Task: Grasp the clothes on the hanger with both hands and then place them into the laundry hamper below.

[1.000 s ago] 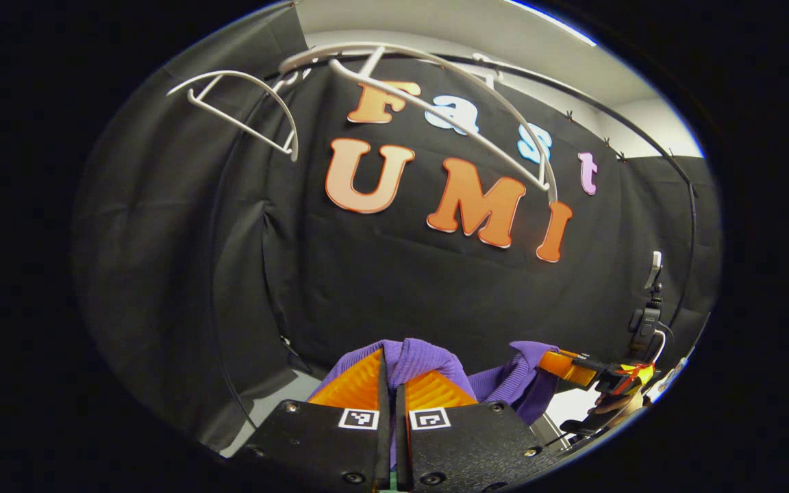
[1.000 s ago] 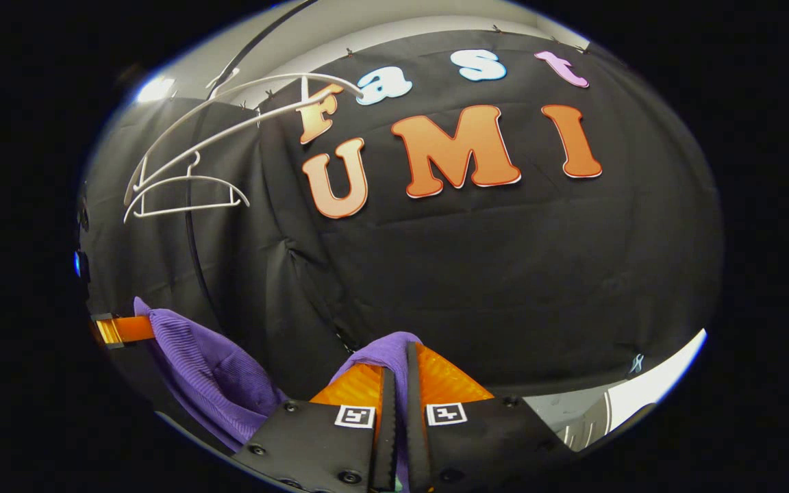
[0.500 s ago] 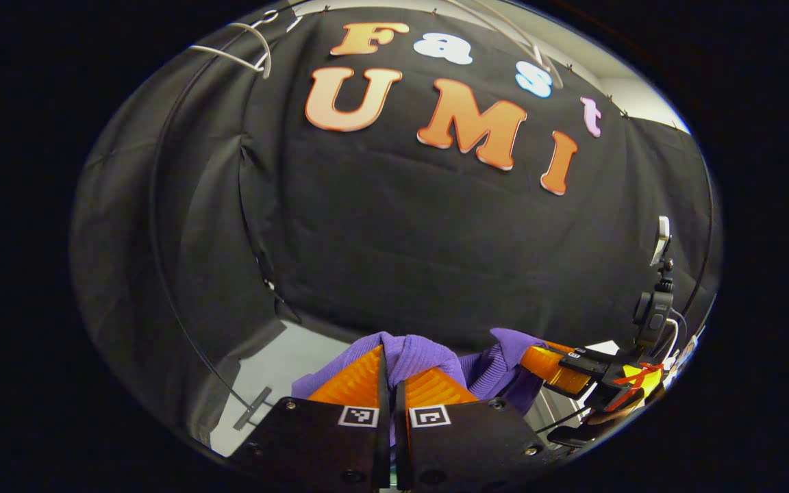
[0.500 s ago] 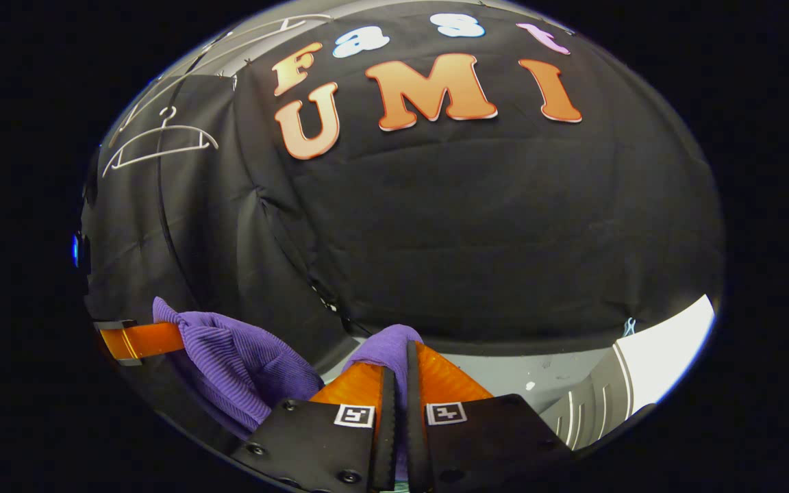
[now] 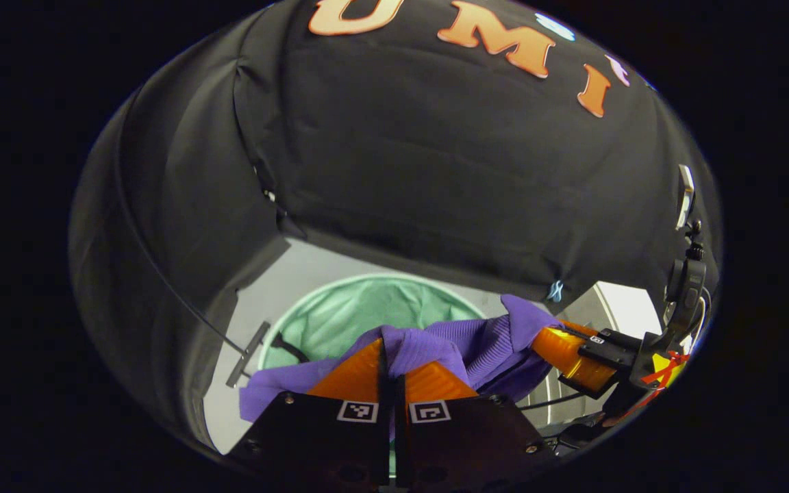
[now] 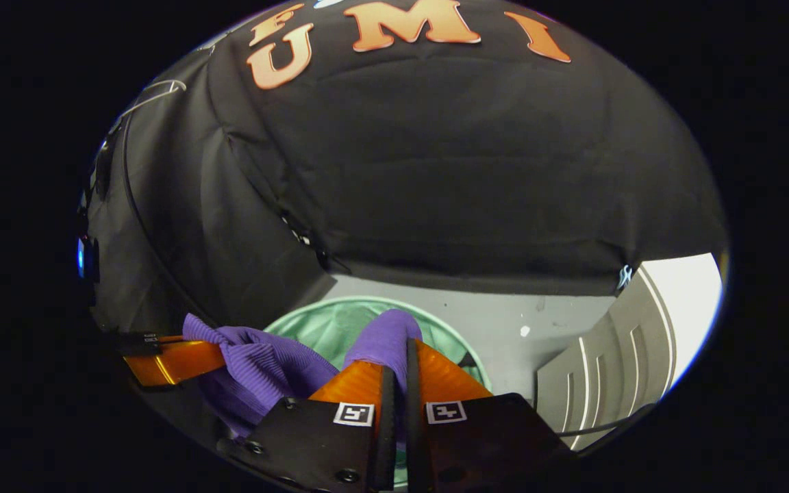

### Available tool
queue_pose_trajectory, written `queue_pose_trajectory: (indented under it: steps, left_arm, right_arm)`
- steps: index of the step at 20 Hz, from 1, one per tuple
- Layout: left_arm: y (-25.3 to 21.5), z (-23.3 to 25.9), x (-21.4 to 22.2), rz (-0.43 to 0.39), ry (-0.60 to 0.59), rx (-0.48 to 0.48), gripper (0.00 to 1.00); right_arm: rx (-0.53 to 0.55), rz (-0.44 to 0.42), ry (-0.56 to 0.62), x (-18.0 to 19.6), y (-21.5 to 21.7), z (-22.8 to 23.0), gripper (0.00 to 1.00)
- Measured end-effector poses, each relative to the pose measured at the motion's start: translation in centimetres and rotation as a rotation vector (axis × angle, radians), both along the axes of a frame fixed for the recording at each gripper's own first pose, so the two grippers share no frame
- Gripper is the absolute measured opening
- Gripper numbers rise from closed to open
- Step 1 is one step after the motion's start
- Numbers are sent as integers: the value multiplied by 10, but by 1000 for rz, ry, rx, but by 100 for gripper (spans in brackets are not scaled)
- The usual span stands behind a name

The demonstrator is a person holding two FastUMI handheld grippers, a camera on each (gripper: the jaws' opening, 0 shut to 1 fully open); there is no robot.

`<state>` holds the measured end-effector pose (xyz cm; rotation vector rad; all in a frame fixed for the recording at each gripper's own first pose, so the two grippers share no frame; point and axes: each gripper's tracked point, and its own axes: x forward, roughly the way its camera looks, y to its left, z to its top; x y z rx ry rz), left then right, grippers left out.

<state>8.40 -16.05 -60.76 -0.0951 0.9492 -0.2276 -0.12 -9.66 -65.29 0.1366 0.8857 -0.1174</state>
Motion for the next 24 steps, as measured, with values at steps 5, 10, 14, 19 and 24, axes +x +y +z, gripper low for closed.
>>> queue_pose_trajectory:
  steps: [5, 10, 14, 19, 24]
  left_arm:
    - [10, -78, -24, 18, 178, 52, 4]
    - [11, -135, -54, 24, 334, 95, 5]
    - [6, -155, -77, 13, 440, 97, 15]
    - [-3, -160, -89, 34, 485, 84, 71]
    - [3, -149, -90, 52, 469, 101, 98]
  right_arm:
    - [-11, 7, 168, -29, 2, -72, 14]
    - [-30, -5, 293, -47, 2, -122, 14]
    - [-35, -3, 371, -63, 6, -143, 22]
    - [-23, -28, 361, -59, 1, -136, 42]
    - [-26, -53, 353, -62, -5, -126, 84]
